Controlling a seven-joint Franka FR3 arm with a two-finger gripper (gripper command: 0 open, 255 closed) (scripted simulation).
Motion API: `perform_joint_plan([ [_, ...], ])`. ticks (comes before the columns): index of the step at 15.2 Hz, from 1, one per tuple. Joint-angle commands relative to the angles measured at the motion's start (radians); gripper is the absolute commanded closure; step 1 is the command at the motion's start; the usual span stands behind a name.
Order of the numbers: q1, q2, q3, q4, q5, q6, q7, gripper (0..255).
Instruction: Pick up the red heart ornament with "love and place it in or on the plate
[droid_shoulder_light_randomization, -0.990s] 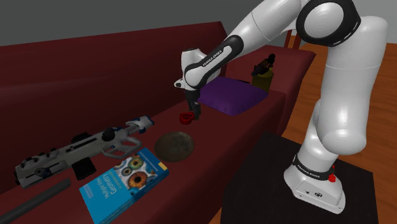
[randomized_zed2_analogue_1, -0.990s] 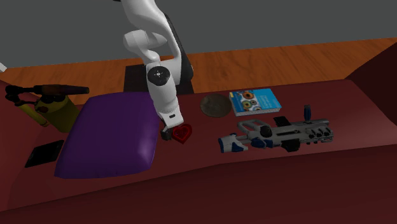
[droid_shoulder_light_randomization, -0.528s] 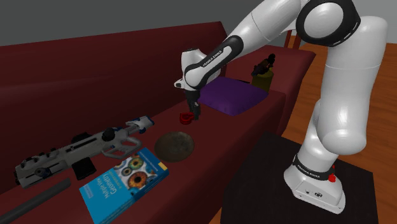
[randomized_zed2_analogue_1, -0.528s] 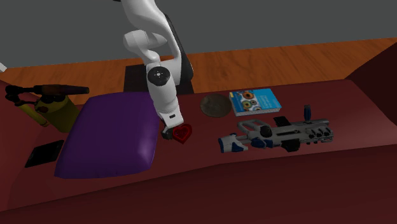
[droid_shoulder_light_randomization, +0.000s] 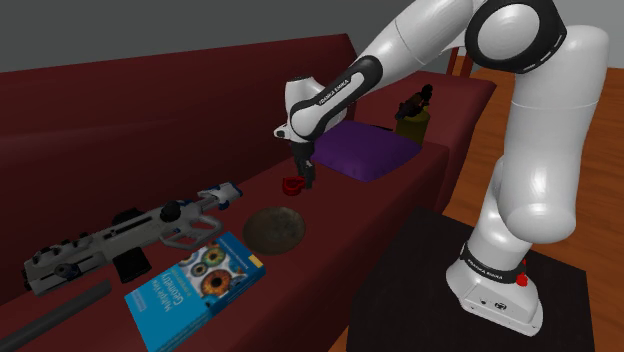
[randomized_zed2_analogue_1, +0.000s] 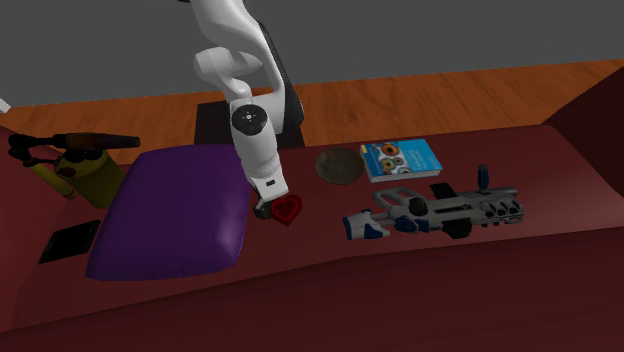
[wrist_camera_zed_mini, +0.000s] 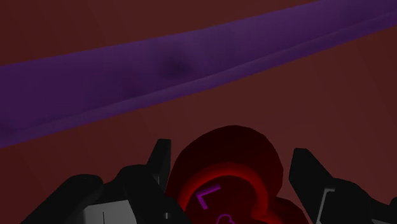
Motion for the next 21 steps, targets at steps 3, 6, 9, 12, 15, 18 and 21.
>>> perform_joint_plan([
  [3, 0.001, -0.016, 0.000, 0.008, -0.002, -0.024, 0.001, 255],
  [6, 0.001, -0.038, -0.001, 0.023, -0.005, -0.061, 0.004, 255],
  [9, 0.002, -0.058, -0.001, 0.040, -0.008, -0.098, 0.006, 255],
  [12, 0.002, -0.077, -0.002, 0.058, -0.011, -0.136, 0.008, 255],
  [15, 0.002, -0.095, -0.002, 0.079, -0.014, -0.174, 0.010, 255],
  [18, 0.003, -0.110, -0.002, 0.101, -0.016, -0.212, 0.012, 255],
  [21, 0.003, -0.123, -0.002, 0.124, -0.017, -0.247, 0.013, 255],
])
